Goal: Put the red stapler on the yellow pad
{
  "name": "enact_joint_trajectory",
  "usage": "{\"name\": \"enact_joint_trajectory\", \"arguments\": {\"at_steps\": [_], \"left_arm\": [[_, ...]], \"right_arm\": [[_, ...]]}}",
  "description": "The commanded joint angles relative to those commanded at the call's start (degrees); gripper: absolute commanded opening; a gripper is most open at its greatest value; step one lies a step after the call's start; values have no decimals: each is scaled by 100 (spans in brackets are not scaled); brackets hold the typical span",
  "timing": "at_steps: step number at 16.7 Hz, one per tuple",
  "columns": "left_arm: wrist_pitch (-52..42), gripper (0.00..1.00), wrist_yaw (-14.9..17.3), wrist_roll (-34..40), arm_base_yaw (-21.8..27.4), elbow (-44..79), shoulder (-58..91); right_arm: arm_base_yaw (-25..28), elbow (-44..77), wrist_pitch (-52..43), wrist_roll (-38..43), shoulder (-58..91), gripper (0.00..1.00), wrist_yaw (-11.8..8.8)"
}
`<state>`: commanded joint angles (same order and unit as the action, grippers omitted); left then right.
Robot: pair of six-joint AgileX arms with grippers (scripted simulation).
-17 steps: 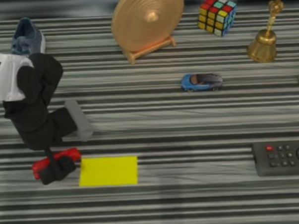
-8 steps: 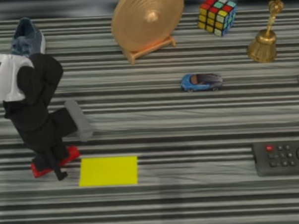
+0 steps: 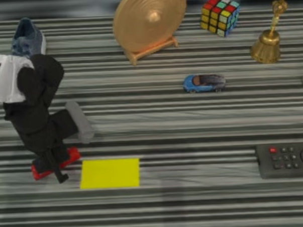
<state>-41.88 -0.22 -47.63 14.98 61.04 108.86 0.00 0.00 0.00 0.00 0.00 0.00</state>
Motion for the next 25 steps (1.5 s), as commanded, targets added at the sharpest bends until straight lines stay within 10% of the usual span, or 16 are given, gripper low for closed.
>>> {"name": "enact_joint_trajectory", "arguments": {"at_steps": [19,25], "left_arm": [[-2222,0,-15,79,-46,1352,-850],[-2563,0,-233,1659,176,1569,-753]], "right_arm": [[0,0,0,0,0,100,0],[0,0,0,0,0,100,0]]}}
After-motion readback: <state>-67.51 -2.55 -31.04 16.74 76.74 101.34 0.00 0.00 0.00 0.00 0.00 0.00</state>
